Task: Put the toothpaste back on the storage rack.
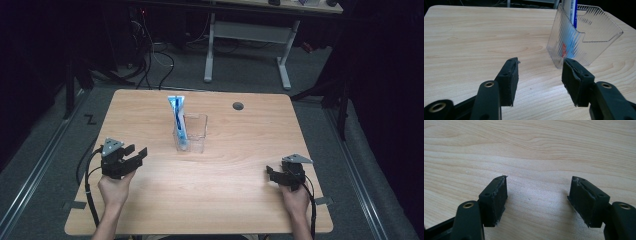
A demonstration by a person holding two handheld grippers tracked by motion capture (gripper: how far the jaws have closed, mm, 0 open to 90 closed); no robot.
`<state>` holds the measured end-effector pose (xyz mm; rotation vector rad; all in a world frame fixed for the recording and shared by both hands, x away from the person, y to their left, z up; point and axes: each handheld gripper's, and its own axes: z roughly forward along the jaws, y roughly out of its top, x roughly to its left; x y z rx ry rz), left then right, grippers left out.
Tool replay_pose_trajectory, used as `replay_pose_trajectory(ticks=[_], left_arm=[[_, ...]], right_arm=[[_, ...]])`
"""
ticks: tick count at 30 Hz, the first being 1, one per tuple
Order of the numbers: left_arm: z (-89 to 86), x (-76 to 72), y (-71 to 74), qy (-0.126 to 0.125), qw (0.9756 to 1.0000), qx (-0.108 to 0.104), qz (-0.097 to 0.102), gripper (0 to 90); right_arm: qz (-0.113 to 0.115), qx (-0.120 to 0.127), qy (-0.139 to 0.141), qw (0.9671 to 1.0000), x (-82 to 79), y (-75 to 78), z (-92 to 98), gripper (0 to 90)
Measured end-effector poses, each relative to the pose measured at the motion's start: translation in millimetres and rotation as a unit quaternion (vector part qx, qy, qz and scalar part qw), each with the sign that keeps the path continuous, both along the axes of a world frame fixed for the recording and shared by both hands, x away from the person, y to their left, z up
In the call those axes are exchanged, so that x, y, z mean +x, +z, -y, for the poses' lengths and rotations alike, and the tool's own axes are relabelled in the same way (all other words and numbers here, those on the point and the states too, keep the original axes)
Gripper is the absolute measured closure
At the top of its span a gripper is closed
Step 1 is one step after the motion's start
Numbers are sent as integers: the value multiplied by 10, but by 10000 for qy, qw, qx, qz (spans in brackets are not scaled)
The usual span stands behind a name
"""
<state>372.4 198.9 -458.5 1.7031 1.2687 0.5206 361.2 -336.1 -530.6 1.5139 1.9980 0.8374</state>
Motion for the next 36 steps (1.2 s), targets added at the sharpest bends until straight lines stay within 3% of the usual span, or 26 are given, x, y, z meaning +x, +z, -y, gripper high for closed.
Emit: replay_pose_trajectory(ticks=[11,36], left_arm=[[-17,-7,-103,59,10000,-23,-70,474],[75,69,-376,31,9990,-17,-442,470]], right_arm=[[0,1,-1,10000,0,0,0,310],[0,1,-1,10000,0,0,0,310]])
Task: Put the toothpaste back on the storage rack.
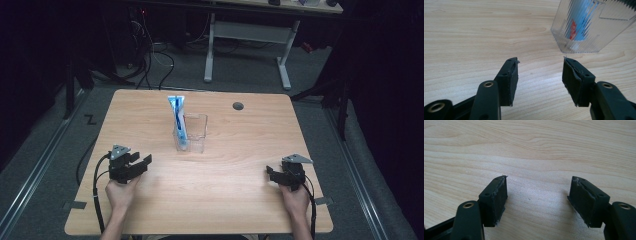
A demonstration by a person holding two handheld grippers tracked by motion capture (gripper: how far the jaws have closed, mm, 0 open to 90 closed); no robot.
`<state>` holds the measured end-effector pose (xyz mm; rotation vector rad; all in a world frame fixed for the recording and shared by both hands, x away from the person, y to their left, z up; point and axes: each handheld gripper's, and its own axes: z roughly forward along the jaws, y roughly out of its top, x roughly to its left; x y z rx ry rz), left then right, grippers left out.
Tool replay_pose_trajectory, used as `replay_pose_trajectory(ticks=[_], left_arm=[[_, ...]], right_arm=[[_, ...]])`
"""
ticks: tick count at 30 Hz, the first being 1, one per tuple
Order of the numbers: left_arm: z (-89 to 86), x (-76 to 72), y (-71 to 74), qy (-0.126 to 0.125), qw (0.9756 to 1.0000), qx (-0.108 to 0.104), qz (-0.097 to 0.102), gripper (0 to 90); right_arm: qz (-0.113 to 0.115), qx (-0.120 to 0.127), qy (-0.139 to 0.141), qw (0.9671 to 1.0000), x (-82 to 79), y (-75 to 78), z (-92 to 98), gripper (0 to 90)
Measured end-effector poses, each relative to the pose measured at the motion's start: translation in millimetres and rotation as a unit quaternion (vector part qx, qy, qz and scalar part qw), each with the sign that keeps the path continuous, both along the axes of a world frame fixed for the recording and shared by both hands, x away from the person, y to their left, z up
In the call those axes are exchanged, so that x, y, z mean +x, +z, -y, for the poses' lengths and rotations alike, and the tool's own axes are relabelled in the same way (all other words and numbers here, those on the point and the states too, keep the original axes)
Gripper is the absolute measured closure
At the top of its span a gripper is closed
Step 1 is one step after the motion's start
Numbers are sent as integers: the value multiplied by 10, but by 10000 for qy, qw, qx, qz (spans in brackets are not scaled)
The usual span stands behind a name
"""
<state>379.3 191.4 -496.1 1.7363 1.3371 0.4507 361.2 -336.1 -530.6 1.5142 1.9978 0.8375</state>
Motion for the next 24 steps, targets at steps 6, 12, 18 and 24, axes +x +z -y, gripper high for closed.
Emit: replay_pose_trajectory(ticks=[6,12,18,24], left_arm=[[17,20,-51,6,10000,58,-49,470],[52,46,-92,13,9997,218,-74,470],[67,60,-162,14,9997,179,-137,470],[78,71,-201,67,9997,201,-128,467]], right_arm=[[0,-1,-1,10000,0,0,0,310],[1,-1,0,10000,0,0,0,310],[1,-1,-1,10000,0,0,0,310],[4,2,-1,10000,0,-1,0,310]])
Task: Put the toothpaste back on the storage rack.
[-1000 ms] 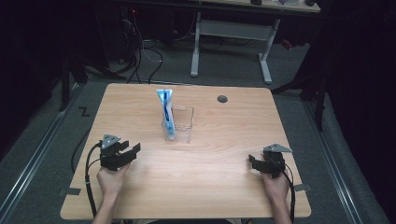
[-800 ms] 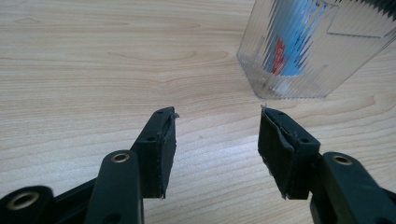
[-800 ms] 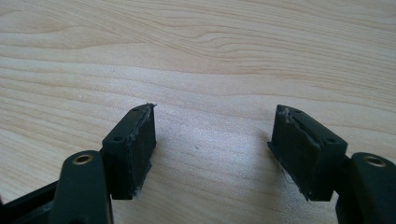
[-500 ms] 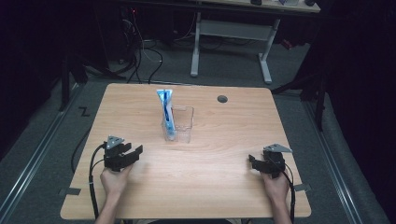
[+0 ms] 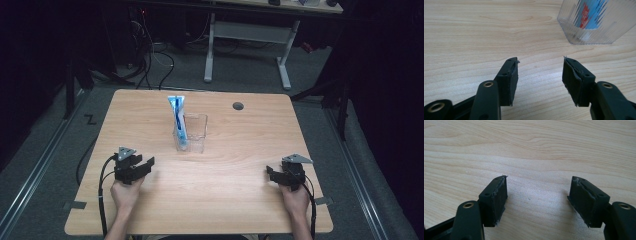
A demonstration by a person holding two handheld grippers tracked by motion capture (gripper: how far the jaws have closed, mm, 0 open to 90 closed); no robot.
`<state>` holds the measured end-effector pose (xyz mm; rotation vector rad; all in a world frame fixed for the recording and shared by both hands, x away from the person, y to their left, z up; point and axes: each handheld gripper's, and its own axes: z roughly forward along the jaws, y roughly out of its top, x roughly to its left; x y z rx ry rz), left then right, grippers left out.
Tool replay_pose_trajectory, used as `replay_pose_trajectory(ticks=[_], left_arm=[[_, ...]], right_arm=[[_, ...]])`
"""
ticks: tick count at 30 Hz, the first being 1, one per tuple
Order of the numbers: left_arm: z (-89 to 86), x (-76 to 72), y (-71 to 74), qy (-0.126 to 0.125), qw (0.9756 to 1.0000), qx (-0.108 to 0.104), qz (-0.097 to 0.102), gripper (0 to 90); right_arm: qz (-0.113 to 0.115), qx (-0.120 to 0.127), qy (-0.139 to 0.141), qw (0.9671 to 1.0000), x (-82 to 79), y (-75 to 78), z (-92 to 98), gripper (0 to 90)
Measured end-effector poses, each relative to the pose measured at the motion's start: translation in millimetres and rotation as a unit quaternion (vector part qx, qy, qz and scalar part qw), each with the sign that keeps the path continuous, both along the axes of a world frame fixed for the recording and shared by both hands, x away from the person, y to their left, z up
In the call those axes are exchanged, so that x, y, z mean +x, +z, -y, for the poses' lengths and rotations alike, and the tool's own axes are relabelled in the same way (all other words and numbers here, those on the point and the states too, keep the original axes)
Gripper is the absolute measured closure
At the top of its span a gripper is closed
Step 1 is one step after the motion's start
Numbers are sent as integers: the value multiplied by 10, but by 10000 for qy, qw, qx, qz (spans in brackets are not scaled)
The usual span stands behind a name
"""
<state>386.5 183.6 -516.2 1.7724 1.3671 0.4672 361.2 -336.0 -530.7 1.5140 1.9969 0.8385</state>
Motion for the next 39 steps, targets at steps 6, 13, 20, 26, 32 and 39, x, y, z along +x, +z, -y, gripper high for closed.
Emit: replay_pose_trajectory(ticks=[6,13,20,26,32,39], left_arm=[[24,12,-47,16,9999,163,-30,460],[55,19,-80,48,9995,298,-8,458],[87,28,-111,59,9989,463,-12,458],[110,36,-132,60,9986,522,-8,458],[119,39,-165,73,9982,585,-57,457],[138,41,-194,66,9972,740,-95,450]], right_arm=[[-3,-4,1,10000,0,0,0,310],[2,-1,-1,10000,0,0,0,310],[1,-1,0,10000,0,0,0,310],[2,-2,-1,10000,0,0,0,310],[3,-2,-1,10000,0,0,0,310],[2,-2,-1,10000,0,0,0,310]])
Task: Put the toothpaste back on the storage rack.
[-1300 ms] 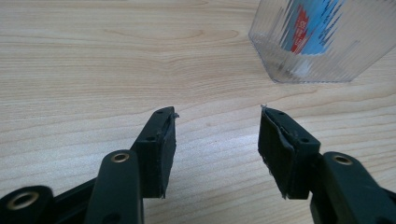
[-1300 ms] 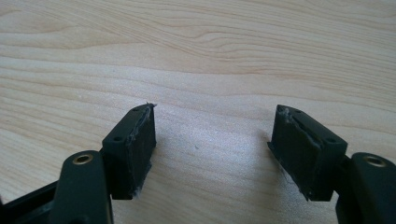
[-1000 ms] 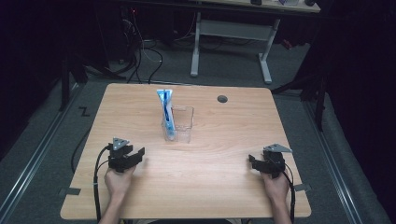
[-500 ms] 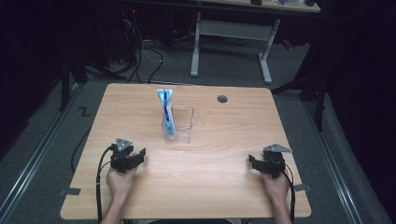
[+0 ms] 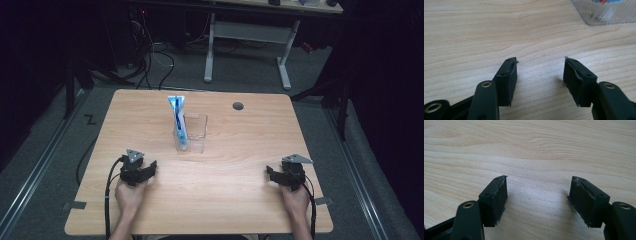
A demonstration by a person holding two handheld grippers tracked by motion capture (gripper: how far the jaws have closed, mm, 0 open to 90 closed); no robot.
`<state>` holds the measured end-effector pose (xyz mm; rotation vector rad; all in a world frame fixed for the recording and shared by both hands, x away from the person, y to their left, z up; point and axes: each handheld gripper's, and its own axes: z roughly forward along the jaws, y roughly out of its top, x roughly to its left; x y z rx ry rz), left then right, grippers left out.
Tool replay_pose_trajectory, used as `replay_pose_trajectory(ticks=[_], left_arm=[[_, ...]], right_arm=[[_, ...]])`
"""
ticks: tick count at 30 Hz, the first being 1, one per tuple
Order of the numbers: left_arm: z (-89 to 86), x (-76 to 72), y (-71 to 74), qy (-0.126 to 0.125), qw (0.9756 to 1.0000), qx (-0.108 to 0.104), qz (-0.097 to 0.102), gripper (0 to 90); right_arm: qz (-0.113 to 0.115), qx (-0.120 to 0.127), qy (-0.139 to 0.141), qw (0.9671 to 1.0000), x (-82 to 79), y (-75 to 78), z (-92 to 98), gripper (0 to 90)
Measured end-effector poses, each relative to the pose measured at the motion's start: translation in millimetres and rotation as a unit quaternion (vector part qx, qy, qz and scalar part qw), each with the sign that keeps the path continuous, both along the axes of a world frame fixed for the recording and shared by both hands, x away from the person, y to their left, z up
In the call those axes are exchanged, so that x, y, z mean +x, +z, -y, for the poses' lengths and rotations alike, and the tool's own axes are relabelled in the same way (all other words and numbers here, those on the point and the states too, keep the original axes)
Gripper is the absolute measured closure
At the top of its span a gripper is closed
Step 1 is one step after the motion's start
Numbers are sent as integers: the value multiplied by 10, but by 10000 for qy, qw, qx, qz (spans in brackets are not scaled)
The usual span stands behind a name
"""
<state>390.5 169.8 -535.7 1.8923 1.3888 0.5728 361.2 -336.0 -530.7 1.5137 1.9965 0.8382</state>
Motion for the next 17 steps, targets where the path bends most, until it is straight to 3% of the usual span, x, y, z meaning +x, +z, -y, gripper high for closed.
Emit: replay_pose_trajectory(ticks=[17], left_arm=[[26,-13,-3,-13,10000,85,6,414]], right_arm=[[-2,0,7,10000,-1,0,0,307]])
